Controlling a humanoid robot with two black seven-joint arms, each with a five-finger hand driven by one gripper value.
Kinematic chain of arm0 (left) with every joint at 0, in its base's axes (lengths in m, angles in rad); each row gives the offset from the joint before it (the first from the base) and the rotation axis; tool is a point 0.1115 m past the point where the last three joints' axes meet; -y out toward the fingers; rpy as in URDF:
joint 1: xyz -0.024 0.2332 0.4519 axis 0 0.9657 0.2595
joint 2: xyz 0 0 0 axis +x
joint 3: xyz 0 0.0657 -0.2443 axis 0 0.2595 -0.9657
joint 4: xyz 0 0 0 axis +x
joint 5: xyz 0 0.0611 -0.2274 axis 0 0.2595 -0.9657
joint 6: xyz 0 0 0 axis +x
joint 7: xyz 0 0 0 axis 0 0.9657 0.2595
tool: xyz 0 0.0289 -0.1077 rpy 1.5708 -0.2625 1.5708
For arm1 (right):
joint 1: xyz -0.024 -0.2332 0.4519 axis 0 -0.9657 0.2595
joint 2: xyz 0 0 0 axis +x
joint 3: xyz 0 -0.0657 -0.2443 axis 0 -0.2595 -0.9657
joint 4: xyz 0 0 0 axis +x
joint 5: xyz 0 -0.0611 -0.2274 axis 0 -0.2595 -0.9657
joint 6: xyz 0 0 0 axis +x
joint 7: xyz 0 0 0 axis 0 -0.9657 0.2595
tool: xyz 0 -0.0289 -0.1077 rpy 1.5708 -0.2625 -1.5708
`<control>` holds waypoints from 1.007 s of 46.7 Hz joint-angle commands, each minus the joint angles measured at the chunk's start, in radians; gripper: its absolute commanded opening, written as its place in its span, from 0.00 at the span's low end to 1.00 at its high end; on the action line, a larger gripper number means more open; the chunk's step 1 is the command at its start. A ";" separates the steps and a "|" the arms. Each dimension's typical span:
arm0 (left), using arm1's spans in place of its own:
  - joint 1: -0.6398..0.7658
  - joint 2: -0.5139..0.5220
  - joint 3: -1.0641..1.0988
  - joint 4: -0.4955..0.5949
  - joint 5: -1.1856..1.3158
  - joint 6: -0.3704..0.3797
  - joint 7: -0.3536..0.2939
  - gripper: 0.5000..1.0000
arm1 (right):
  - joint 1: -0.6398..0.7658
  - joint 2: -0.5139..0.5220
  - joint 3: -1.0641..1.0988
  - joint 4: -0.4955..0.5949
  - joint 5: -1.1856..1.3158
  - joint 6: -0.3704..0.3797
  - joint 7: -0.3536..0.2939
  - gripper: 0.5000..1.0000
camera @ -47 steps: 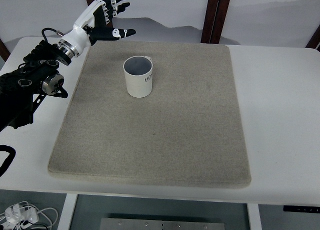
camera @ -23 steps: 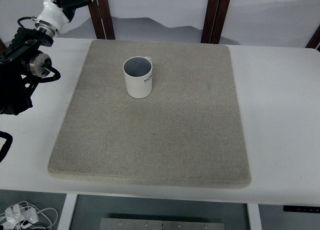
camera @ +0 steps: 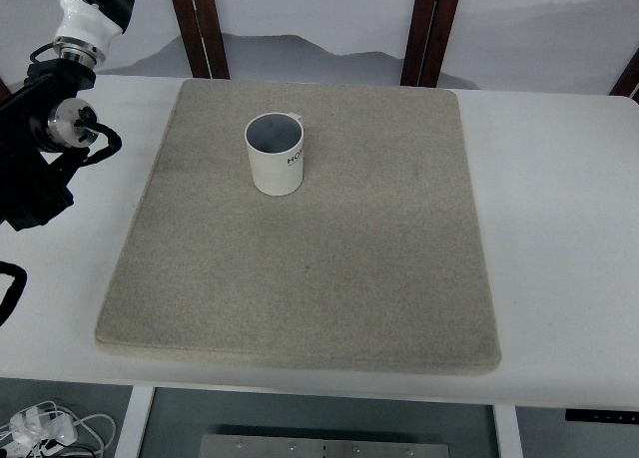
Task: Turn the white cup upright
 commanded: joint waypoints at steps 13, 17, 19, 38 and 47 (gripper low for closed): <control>0.006 -0.016 -0.077 0.068 -0.212 -0.020 0.306 0.99 | 0.000 0.000 0.000 0.000 0.000 0.000 0.000 0.90; 0.009 -0.016 -0.077 0.070 -0.257 -0.023 0.347 0.99 | 0.000 0.000 0.000 0.000 0.000 0.000 0.000 0.90; 0.013 -0.016 -0.078 0.071 -0.290 -0.023 0.375 0.99 | 0.000 0.000 0.000 0.000 0.000 0.000 0.000 0.90; 0.059 -0.023 -0.094 0.106 -0.368 -0.027 0.467 1.00 | -0.002 0.000 0.005 0.000 0.002 0.002 0.000 0.90; 0.085 -0.055 -0.120 0.111 -0.403 -0.069 0.465 1.00 | -0.002 0.000 0.002 0.000 0.002 0.000 0.000 0.90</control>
